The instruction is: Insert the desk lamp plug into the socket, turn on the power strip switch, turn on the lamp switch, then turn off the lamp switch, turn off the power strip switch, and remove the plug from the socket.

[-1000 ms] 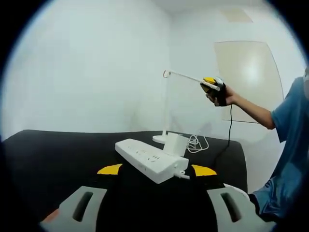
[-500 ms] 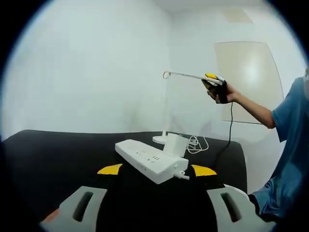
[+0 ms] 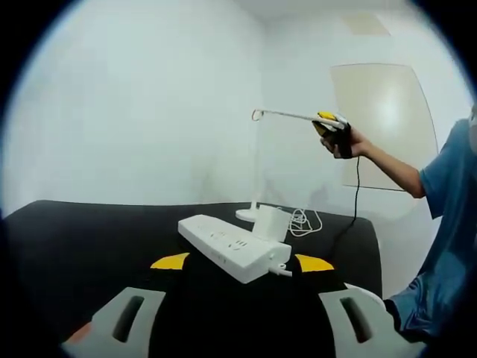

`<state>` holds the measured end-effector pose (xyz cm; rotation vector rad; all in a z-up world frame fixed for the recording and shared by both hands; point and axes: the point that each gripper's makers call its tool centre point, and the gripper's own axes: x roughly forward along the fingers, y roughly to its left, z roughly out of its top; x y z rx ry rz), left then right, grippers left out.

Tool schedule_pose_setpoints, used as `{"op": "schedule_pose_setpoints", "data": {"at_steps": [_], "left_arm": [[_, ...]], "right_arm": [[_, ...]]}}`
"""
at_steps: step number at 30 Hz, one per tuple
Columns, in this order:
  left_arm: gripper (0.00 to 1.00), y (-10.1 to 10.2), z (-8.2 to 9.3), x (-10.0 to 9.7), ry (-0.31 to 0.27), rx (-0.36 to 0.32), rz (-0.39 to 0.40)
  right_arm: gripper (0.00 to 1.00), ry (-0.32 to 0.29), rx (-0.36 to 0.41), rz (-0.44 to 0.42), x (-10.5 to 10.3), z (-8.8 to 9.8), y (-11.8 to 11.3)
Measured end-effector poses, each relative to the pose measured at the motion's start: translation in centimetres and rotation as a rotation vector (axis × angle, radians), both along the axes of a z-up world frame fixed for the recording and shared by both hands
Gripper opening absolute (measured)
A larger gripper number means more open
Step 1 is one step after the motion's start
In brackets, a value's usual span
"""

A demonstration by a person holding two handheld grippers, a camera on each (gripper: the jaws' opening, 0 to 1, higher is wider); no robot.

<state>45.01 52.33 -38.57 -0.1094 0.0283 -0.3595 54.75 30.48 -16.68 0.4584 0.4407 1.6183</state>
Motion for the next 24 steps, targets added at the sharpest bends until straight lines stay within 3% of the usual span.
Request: {"op": "schedule_pose_setpoints", "data": {"at_steps": [18,24], "left_arm": [[0.51,0.51,0.01,0.09,-0.002,-0.002,0.002],[0.51,0.42,0.03,0.06,-0.002,-0.002,0.003]], "right_arm": [[0.15,-0.012,-0.014,0.003,-0.60,0.01,0.05],[0.15,0.012,0.003,0.006,-0.15,0.75,-0.21]]}}
